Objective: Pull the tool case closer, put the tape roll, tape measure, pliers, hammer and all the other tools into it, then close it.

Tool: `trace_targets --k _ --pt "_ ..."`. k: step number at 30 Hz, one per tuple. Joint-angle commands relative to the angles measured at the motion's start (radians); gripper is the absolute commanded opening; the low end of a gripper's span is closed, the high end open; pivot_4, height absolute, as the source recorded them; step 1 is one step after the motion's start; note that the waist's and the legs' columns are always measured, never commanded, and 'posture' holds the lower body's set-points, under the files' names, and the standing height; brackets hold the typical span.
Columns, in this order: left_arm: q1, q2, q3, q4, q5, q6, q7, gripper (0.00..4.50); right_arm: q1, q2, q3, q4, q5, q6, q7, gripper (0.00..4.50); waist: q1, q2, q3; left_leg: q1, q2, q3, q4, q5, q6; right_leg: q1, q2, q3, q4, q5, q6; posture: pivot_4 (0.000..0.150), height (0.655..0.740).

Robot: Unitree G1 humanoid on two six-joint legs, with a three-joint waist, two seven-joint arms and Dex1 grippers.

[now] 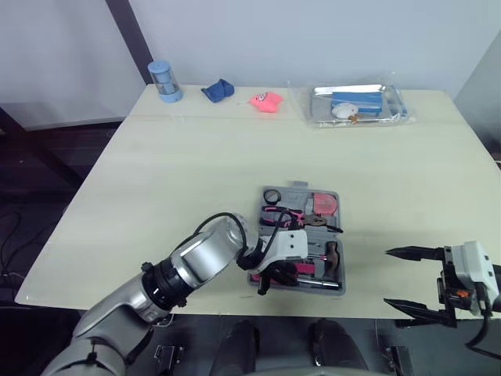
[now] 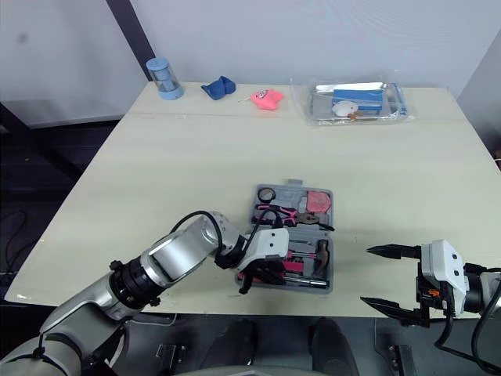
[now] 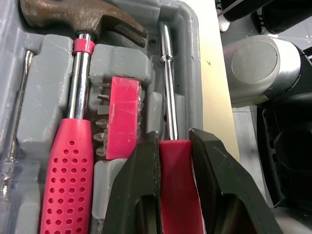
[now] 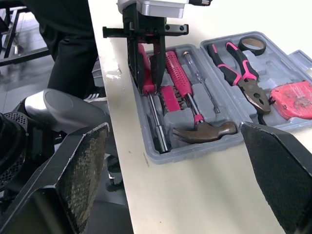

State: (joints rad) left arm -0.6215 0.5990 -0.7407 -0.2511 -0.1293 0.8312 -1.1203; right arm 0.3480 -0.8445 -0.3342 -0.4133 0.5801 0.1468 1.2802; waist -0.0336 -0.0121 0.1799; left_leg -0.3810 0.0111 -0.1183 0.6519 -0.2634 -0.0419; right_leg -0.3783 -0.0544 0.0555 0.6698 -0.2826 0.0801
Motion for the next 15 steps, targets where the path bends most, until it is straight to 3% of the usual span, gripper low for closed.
trace_targets --k 1,5,15 --pt "0.007 -0.007 0.009 -0.003 0.007 -0.039 -0.003 1.77 0.001 0.003 -0.020 -0.012 0.006 -0.021 0.002 4.50 0.000 0.000 0.000 0.000 0.000 0.000 0.000 0.000 0.000 0.000 0.000 0.000 0.000 0.000 0.000 0.150 0.7400" --pt "0.012 0.000 0.011 -0.008 0.024 -0.067 0.006 3.68 -0.007 0.006 -0.016 -0.001 0.000 -0.028 0.003 4.50 0.000 0.000 0.000 0.000 0.000 0.000 0.000 0.000 0.000 0.000 0.000 0.000 0.000 0.000 0.000 0.150 0.7400" --pt "0.032 0.053 0.136 -0.112 -0.062 -0.078 -0.028 3.68 -0.030 0.013 -0.001 0.019 -0.005 -0.041 -0.001 4.50 -0.001 0.000 0.000 0.000 0.000 0.000 0.000 0.000 0.000 0.000 0.000 0.000 0.001 0.000 0.000 0.150 0.7400"
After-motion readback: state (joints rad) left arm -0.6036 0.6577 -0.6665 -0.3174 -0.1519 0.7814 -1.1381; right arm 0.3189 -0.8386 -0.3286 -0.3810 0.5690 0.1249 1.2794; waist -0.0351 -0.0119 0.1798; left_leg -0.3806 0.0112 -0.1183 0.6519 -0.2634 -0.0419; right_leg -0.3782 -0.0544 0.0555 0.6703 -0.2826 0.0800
